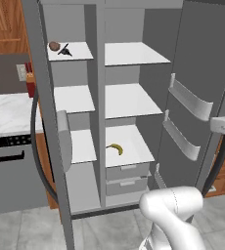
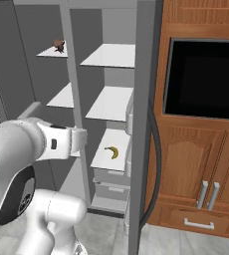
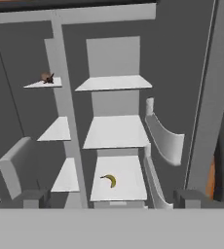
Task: There's a fish in the fridge that needs to be moved to the freezer for freezing. Pick up the fish from the fridge, place it on any shelf in the freezer, and close the fridge and freezer doors when done.
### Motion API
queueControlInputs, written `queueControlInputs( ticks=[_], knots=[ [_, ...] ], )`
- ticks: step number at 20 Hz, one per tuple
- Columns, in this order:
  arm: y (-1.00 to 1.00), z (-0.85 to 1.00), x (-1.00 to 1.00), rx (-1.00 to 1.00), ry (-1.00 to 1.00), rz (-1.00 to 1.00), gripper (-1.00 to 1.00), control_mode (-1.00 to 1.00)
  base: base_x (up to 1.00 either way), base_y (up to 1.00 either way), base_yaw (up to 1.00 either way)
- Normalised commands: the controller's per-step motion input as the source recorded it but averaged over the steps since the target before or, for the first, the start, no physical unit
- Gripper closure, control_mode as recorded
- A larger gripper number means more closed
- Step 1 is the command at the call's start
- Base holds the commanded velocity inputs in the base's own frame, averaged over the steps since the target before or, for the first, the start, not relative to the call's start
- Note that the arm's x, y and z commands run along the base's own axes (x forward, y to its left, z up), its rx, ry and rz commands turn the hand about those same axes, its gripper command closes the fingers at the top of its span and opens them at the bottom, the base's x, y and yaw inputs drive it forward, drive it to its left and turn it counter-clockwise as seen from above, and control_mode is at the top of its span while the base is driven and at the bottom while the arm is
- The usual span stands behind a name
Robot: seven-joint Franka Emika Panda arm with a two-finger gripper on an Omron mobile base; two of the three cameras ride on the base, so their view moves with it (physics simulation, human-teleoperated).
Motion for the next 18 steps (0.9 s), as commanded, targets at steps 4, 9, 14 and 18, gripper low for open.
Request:
queueControlInputs(
  ticks=[4,9,14,18],
  knots=[
    [-0.71,0.00,-0.22,0.00,-0.04,0.00,-1.00,-1.00,0.00,0.00,0.00],
    [-0.66,-0.05,-0.05,0.00,-0.06,0.01,-1.00,-1.00,0.00,0.00,0.00],
    [-0.66,-0.25,0.00,0.00,-0.05,0.07,-1.00,-1.00,0.00,0.00,0.00],
    [-0.59,-0.26,0.00,0.00,-0.04,0.08,-1.00,-1.00,0.00,0.00,0.00]
  ],
)
